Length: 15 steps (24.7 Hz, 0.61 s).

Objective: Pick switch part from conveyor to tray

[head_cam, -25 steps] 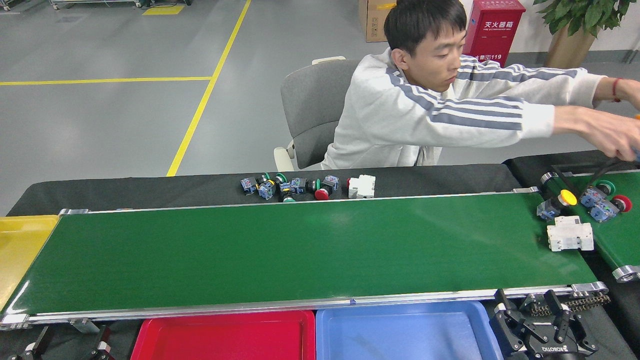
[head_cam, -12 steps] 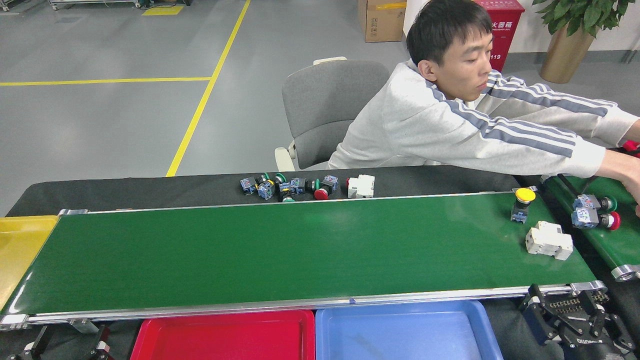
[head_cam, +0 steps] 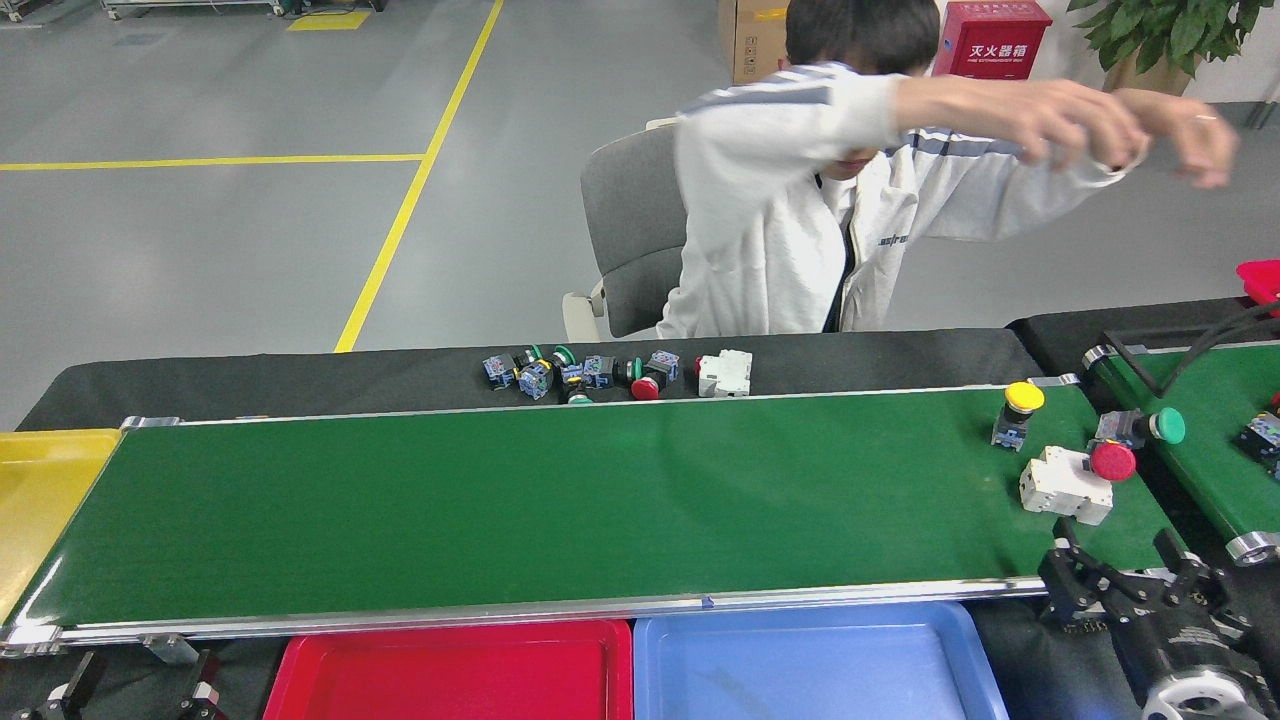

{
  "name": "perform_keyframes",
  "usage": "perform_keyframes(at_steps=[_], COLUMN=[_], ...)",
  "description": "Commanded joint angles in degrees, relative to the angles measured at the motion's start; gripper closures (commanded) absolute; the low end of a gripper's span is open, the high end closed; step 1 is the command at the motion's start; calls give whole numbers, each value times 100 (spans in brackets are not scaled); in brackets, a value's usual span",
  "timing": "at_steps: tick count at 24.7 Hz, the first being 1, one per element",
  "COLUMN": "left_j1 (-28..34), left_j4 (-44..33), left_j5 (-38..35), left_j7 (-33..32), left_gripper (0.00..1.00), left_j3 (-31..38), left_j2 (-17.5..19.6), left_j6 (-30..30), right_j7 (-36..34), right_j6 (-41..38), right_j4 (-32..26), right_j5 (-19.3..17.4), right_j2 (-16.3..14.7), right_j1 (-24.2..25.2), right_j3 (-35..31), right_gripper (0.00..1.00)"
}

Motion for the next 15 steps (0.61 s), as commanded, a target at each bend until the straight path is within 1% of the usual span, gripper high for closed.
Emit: perform_keyframes(at_steps=[1, 7, 11, 15], left_j1=[-33, -33, -16, -33], left_j4=[-58, -58, -58, -58], left_j5=[21, 30, 21, 21], left_j7=[45, 45, 45, 45], left_gripper=[0, 0, 0, 0], left_j3=[5, -13, -39, -39], left_j2=[75, 75, 67, 75], left_j6=[-7, -7, -7, -7], right_j7=[-263, -535, -535, -535], right_j6=[57, 57, 66, 242], right_j4=[28, 415, 565, 643], right_j5=[6, 24, 41, 41], right_j2=[6, 76, 147, 138], right_j1=[-105, -299, -474, -553], right_j3=[108, 381, 513, 732], right_gripper=[2, 2, 2, 2])
